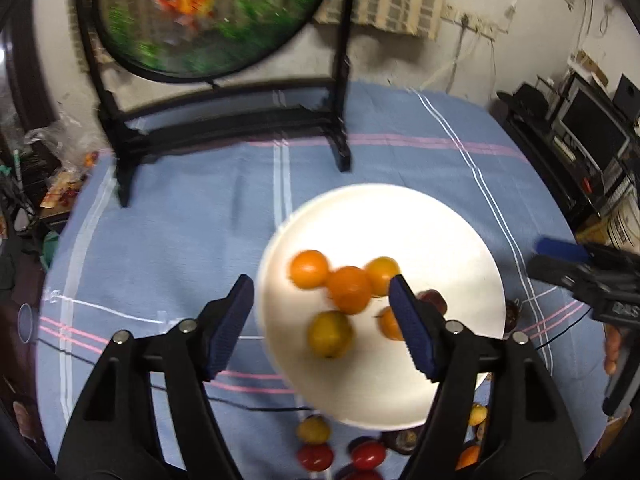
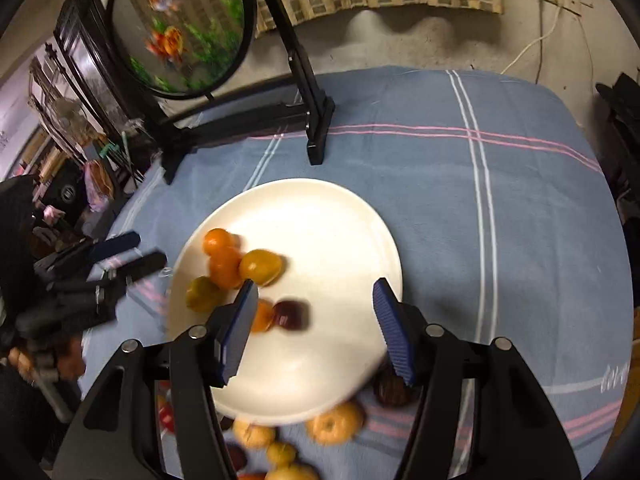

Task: Organize fruits
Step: 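Withdraw both tools to the pile and grasp a large tangerine with the right tool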

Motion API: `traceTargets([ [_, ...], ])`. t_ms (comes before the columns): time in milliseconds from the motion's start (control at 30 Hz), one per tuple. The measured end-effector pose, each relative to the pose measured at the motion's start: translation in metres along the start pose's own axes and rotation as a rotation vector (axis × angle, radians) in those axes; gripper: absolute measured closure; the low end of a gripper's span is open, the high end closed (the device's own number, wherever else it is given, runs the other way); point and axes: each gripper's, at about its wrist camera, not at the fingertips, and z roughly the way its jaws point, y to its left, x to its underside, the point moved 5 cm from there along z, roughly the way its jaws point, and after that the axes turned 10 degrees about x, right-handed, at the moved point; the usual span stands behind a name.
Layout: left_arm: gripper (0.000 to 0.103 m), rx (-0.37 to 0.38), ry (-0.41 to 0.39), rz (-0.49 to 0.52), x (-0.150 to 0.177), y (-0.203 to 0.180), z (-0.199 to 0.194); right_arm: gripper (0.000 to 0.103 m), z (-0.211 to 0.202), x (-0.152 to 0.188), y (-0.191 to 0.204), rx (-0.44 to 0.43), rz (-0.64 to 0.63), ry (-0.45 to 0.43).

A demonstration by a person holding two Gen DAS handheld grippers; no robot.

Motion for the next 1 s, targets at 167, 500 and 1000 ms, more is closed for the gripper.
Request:
traceTargets([
  [167, 0.027, -0.017, -0.047, -0.015, 0.023, 0.018, -0.049, 0.043, -0.043, 0.053, 0.014, -0.02, -0.05, -0.041],
  [500, 0.027, -0.022, 0.069, -0.012, 0.129, 0.027, -0.085, 0.043, -0.034, 0.208, 0.074, -0.012, -0.198, 0.131],
  [1000, 0.04, 0.145, 0.229, 0.014, 0.212, -0.051, -0.059, 0.063, -0.011, 0.2, 0.054, -0.017, -0.049, 0.126],
])
